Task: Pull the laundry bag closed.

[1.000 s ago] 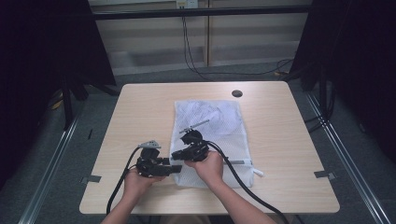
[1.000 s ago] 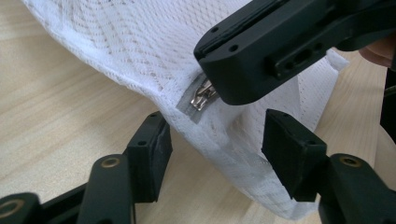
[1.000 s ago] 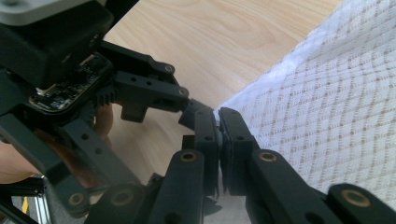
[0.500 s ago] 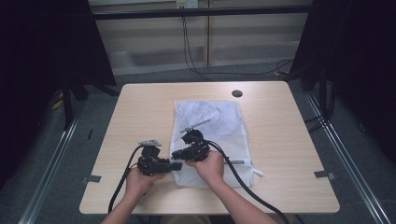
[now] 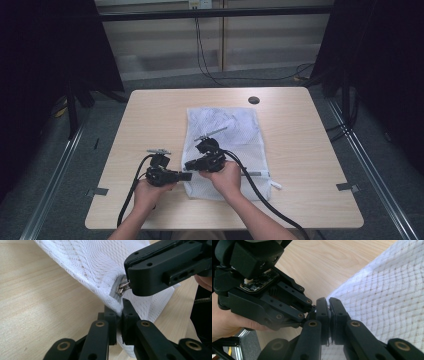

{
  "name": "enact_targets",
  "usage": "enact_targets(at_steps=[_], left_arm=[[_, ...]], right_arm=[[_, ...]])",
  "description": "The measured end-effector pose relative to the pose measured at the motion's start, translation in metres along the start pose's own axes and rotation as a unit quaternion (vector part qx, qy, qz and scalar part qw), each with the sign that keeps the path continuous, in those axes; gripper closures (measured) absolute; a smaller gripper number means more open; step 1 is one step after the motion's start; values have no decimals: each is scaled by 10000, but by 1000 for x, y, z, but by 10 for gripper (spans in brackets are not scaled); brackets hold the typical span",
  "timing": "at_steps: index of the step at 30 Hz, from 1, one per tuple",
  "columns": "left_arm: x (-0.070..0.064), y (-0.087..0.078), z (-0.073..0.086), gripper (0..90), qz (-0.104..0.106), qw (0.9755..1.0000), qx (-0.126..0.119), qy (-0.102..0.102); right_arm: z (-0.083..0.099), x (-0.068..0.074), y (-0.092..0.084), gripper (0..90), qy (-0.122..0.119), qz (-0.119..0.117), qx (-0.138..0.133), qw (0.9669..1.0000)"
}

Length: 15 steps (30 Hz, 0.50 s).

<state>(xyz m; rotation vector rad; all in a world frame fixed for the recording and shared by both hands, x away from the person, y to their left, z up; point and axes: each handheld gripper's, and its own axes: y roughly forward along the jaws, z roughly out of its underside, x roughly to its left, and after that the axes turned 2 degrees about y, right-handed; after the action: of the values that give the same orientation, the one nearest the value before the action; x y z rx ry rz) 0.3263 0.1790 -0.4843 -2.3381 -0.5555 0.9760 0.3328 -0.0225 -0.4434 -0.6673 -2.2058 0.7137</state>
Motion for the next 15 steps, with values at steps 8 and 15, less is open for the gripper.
enact_targets(at_steps=[8, 15], left_arm=[[1, -2, -1, 871, 49, 9999, 41, -109], [2, -3, -1, 877, 26, 9999, 43, -141]], right_arm=[[1, -2, -2, 868, 74, -35, 23, 10000], [5, -7, -5, 870, 155, -73, 27, 9999]])
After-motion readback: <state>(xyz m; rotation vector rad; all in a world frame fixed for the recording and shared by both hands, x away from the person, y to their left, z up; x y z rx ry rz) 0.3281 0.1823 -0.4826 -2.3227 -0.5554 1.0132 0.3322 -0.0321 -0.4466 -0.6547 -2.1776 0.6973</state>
